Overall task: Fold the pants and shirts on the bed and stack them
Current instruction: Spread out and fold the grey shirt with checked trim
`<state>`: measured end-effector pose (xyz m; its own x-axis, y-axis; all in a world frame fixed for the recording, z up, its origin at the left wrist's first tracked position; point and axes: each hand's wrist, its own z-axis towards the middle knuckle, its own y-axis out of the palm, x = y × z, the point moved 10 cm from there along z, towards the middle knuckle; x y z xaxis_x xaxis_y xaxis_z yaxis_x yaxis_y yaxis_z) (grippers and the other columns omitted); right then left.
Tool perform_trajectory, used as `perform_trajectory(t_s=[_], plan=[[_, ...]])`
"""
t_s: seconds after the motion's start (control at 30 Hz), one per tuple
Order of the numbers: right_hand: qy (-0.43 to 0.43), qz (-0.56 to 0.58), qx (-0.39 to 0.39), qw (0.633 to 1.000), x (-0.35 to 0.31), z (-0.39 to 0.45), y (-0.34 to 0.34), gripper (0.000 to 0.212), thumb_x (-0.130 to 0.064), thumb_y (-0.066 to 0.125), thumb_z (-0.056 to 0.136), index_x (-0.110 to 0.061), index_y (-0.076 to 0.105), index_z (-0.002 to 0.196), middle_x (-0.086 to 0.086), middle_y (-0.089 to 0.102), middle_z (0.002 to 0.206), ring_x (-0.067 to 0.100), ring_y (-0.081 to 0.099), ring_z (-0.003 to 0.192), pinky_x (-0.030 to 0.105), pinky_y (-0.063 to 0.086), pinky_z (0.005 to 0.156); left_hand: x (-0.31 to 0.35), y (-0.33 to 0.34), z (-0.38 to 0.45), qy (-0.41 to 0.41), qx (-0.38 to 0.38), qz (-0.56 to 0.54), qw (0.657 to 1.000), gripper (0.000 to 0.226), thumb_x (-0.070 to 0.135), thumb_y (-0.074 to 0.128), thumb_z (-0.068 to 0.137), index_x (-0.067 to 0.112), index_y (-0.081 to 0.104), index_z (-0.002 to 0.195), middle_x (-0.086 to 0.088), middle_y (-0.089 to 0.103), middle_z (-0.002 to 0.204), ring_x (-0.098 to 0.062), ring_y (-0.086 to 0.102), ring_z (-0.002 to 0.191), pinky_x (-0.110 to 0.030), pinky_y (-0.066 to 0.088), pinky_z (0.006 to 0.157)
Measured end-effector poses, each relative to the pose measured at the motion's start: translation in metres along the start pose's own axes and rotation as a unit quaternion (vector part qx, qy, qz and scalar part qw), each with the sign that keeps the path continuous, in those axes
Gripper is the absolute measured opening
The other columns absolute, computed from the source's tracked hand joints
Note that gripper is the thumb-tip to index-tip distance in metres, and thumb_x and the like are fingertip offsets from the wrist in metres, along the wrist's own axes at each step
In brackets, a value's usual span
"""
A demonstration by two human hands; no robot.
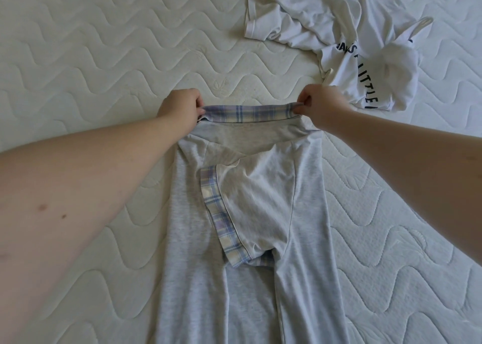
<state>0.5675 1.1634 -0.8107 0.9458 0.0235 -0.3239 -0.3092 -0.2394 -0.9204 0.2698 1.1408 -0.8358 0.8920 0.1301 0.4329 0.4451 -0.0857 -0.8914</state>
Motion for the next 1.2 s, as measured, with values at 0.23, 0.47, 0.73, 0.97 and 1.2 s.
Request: perform_trajectory(t_s=[0.23,0.47,0.73,0.97,1.2], plan=[[0.015,0.093,0.029,0.995,0.017,-0.039,0.015,0.051,-0.024,0.056,0.098,-0.022,0.039,0.146,0.003,0.053,0.14,0.024,0.05,0.125,0.039,0.041,0.103,-0.009,0.0,-0.026,-0.017,0.019,-0.017,1.0,0.032,0.022,0.055,0.096,0.01,0.053,0.126,-0.018,0.056,0.124,-0.036,0.055,0.109,-0.042,0.045,0.093],[-0.055,0.04,0.095,0.993,-0.015,-0.203,0.06,0.057,-0.041,0.041,0.102,-0.021,0.027,0.154,-0.001,0.029,0.16,0.021,0.022,0.148,0.043,0.017,0.118,0.024,0.015,-0.186,0.035,0.117,-0.093,0.988,0.027,0.02,0.063,0.092,0.004,0.059,0.113,-0.014,0.062,0.099,-0.033,0.059,0.09,-0.043,0.048,0.081],[-0.093,-0.039,0.024,0.995,-0.056,-0.304,0.138,0.057,-0.046,0.035,0.099,-0.019,0.041,0.15,-0.001,0.034,0.157,0.02,0.025,0.148,0.042,0.013,0.12,0.003,0.095,-0.27,-0.172,-0.012,-0.333,0.927,0.068,0.011,0.081,0.074,0.022,0.038,0.126,-0.004,0.064,0.098,-0.024,0.066,0.087,-0.03,0.052,0.081],[-0.072,-0.09,-0.022,0.993,-0.037,-0.308,0.136,0.07,-0.037,0.046,0.097,-0.027,0.012,0.157,-0.001,0.008,0.165,0.023,0.006,0.152,0.05,0.002,0.121,0.009,0.068,-0.275,-0.108,0.056,-0.353,0.928,0.052,0.0,0.062,0.084,0.039,0.051,0.117,0.0,0.059,0.088,-0.007,0.056,0.069,-0.017,0.046,0.069],[-0.089,-0.091,-0.04,0.991,-0.025,-0.368,0.154,0.068,-0.034,0.042,0.1,-0.025,0.008,0.158,-0.005,0.002,0.165,0.02,0.003,0.152,0.051,0.005,0.122,0.026,0.07,-0.293,-0.011,0.075,-0.001,0.997,0.048,0.003,0.061,0.08,0.027,0.066,0.121,-0.013,0.045,0.138,-0.033,0.046,0.122,-0.045,0.037,0.096]])
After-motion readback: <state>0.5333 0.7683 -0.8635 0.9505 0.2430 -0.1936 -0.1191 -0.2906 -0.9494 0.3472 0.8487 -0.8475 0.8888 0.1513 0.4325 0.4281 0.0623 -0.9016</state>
